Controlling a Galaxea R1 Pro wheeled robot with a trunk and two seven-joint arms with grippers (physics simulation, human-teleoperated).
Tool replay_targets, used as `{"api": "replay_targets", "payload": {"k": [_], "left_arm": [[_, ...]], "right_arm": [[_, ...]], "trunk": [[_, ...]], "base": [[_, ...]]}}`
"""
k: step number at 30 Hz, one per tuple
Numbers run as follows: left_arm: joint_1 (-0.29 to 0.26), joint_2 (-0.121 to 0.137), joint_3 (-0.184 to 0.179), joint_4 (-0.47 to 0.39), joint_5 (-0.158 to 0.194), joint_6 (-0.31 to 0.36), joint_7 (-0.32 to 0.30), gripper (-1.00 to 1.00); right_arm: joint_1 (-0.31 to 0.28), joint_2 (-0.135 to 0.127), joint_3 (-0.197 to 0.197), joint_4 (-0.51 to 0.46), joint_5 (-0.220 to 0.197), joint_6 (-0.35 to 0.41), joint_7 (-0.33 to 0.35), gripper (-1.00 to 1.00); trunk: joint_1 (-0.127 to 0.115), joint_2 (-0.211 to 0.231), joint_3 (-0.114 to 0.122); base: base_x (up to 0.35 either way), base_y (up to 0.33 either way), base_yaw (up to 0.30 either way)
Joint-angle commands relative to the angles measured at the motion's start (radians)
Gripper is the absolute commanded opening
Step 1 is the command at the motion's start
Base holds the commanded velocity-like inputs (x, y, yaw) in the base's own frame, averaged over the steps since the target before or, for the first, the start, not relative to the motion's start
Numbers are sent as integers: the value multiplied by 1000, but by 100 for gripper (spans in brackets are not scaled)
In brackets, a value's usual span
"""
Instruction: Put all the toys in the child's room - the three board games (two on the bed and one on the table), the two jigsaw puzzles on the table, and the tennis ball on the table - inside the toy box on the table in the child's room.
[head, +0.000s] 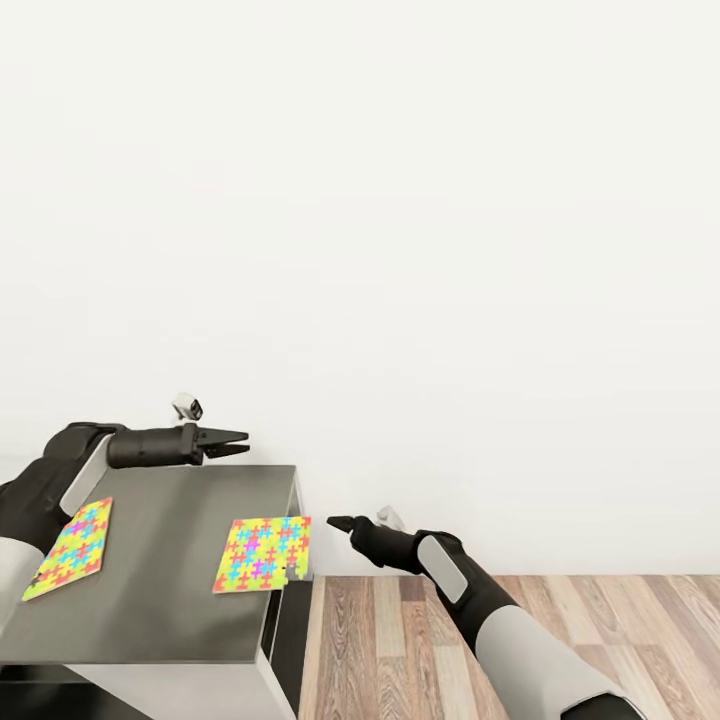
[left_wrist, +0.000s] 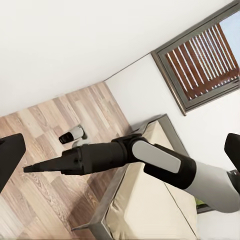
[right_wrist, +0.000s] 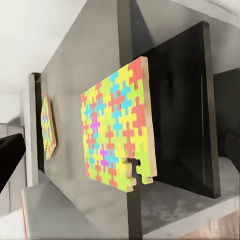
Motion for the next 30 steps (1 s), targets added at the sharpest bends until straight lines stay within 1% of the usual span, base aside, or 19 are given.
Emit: {"api": "replay_targets", "payload": {"k": [1,3,7,16,19,21,24,30], "left_arm": [[3,0,-4,-1,3,8,-3,100],[12,0,-4,-6,3,8,-3,100],[21,0,-3,-17,4,8,-4,100],[23,0,2,-22,5,8,-4,100],[24,1,3,-22,5,8,-4,100],[24,0,1,-22,5,8,-3,100],[24,0,-1,-22,5,8,-3,100],[24,-1,1,-22,5,8,-3,100]], "right_arm": [[-1,-1,17,-1,-2,2,3,100],[-1,0,35,-3,-3,2,5,100],[-1,0,49,-5,-3,1,6,100],[-1,-1,54,-8,-3,-5,9,100],[-1,-1,55,-8,-3,-27,10,100],[-1,-1,56,-9,-3,-62,11,100],[-1,-1,58,-9,-3,-78,11,100],[-1,-1,58,-9,-3,-83,11,100]], "trunk": [[4,-8,-4],[12,-22,-11],[27,-50,-23],[62,-113,-51],[73,-134,-61],[81,-148,-67],[92,-169,-76],[115,-211,-95]], "base": [[0,0,0],[0,0,0],[0,0,0],[0,0,0],[0,0,0],[0,0,0],[0,0,0],[0,0,0]]}}
